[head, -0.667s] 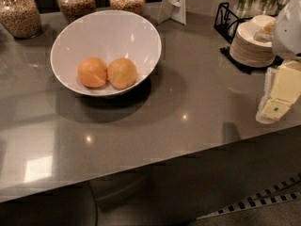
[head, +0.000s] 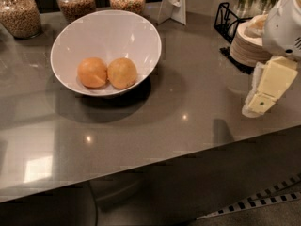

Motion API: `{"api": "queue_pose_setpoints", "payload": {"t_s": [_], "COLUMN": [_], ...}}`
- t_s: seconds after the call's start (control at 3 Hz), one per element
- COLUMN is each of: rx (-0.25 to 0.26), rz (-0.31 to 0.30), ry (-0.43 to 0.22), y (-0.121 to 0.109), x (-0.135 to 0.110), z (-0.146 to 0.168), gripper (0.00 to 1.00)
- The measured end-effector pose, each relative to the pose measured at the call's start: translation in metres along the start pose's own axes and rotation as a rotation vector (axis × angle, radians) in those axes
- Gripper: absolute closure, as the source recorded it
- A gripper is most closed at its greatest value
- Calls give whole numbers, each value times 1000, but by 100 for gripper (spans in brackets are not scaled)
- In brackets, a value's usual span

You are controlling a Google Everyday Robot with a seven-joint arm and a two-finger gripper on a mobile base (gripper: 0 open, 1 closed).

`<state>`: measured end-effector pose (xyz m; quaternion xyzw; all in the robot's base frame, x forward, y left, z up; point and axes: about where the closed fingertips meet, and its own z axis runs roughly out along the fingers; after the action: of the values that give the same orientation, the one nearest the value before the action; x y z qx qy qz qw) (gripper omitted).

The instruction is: Pick orange from white bowl

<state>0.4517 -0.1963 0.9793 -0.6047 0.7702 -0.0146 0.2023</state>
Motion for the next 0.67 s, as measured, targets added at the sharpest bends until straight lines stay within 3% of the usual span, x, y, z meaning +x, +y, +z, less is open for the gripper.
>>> {"api": "queue_pose_setpoints", "payload": {"t_s": [0.67], "rx": [13], "rz": [-57], "ry": [-249], "y": [-34], "x": [-85], "z": [32], "gripper": [0]}}
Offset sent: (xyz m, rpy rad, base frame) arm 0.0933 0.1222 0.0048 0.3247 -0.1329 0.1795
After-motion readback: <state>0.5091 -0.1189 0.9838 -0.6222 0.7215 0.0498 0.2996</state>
